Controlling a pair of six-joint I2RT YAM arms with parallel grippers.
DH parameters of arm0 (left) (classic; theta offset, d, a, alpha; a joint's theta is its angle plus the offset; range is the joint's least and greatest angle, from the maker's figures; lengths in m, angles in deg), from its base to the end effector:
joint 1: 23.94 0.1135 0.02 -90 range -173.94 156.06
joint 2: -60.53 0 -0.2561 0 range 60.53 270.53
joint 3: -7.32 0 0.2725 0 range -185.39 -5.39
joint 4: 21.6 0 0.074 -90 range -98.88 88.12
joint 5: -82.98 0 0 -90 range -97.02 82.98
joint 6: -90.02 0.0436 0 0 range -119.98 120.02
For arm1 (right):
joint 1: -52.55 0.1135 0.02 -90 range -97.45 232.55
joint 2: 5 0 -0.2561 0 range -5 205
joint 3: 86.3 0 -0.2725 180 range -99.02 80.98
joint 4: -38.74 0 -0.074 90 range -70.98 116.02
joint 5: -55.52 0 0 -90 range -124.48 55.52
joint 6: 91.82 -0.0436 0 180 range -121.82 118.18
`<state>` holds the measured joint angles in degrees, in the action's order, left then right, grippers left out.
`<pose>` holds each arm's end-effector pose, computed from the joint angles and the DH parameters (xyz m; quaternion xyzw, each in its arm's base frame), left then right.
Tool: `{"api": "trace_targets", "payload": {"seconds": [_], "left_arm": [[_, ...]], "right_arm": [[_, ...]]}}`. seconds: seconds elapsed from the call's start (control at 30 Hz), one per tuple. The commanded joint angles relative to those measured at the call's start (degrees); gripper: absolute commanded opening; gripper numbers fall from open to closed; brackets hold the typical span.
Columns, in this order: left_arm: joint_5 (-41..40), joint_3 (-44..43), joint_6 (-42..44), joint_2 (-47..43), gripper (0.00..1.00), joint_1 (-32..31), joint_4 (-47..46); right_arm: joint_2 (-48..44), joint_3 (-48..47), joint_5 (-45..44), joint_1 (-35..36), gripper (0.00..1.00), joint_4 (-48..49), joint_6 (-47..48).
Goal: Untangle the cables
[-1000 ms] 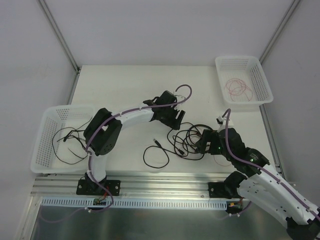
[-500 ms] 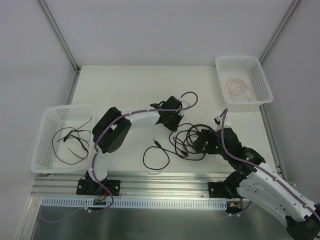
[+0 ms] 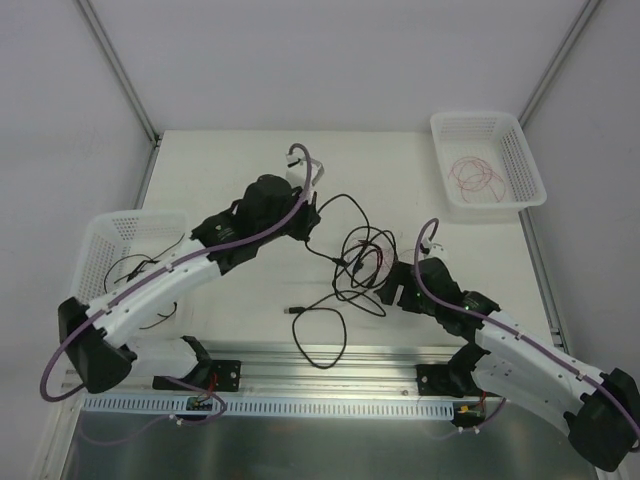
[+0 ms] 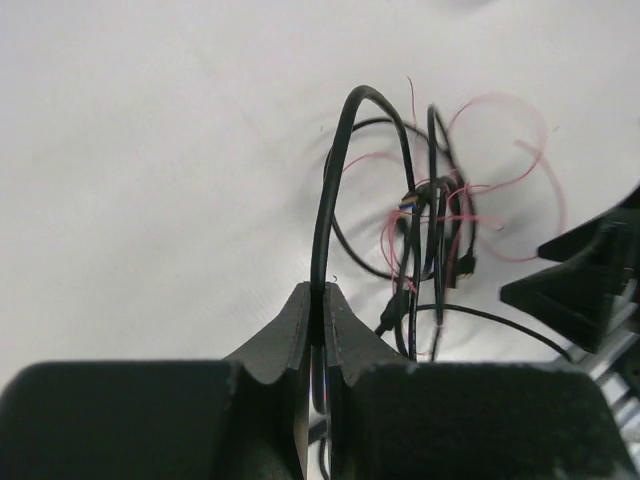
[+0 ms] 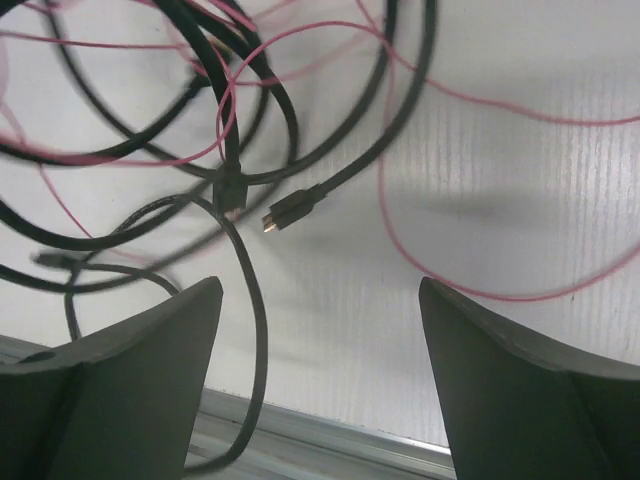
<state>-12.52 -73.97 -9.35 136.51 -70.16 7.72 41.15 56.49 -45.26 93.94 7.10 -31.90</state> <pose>0.2359 -0.2401 0.3394 0.2400 0.8031 -0.2180 0.4999 0.1558 0.1265 0.1798 -0.0500 0.9039 0.1738 0.3877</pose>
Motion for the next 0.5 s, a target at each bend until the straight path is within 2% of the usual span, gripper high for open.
{"api": "trace_targets", "payload": {"seconds": [0.0, 0.23, 0.47], "left_arm": [[0.04, 1.16, -1.44, -6.28, 0.0, -0.89, 2.12], [1.45, 0.38, -2.94, -14.37, 0.0, -1.24, 4.4], [2.95, -0.5, -5.14, -17.27, 0.0, -1.42, 5.55]], "right_arm": [[-0.8, -2.13, -1.78, 0.36, 0.83, 3.62, -0.52], [-1.94, -11.87, -0.64, 0.45, 0.78, 0.11, 6.44], [1.13, -17.08, -0.19, 1.15, 0.75, 3.53, 5.66]]}}
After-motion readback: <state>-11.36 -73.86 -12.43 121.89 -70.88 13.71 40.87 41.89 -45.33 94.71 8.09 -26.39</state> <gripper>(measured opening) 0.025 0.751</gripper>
